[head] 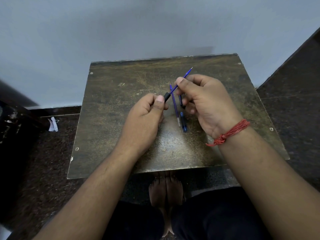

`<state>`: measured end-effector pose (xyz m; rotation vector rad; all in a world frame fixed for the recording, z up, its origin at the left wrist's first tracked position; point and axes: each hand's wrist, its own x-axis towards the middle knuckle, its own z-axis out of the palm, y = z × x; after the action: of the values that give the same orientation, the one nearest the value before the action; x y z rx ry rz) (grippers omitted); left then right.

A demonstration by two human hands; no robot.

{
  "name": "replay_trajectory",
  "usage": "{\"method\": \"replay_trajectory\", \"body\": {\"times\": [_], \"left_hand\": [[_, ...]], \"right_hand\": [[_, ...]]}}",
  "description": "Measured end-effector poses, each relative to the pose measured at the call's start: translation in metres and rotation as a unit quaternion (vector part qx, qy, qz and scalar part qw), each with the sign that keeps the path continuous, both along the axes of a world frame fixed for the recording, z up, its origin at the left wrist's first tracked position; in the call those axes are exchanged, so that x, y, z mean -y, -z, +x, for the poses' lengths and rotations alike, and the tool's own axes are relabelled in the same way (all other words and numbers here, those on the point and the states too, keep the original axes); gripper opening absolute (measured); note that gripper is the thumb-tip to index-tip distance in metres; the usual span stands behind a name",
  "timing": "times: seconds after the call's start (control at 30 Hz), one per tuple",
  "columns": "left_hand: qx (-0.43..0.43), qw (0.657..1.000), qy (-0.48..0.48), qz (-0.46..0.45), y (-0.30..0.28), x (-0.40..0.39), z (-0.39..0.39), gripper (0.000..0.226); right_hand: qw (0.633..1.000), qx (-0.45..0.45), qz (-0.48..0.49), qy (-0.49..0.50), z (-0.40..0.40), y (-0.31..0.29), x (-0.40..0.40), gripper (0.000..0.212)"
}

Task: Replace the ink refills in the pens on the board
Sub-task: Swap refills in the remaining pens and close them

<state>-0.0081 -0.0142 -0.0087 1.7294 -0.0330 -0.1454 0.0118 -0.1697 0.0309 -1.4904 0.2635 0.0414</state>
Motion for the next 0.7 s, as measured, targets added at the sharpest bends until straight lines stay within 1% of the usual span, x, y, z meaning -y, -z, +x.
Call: {"method": "replay_trajectory", "body": {"times": [0.1, 0.27, 0.37, 0.47, 0.7], "left_hand": [[0.001, 1.0, 0.004, 0.004, 0.0, 0.0, 0.0, 0.036], [0.003, 1.0, 0.0, 0.014, 0.0, -0.002, -0.001, 0.038], [0.005, 1.0, -0.002, 0.013, -0.001, -0.002, -0.001, 0.038], [0.007, 1.0, 0.0, 0.012, -0.001, -0.003, -0.001, 0.037], [0.004, 1.0, 0.006, 0.022, 0.002, -0.005, 0.0, 0.036]], "right_hand": [[0.998, 0.015, 0.023, 0.053, 0.003, -0.001, 0.008, 0.013], [0.987, 0.037, 0.084, 0.135, 0.008, -0.004, 0.018, 0.015], [0.98, 0.035, 0.098, 0.169, 0.01, -0.002, 0.026, 0.013], [0.979, 0.025, 0.089, 0.182, 0.013, 0.0, 0.032, 0.012], [0.984, 0.0, 0.051, 0.172, 0.014, 0.004, 0.04, 0.018]]}}
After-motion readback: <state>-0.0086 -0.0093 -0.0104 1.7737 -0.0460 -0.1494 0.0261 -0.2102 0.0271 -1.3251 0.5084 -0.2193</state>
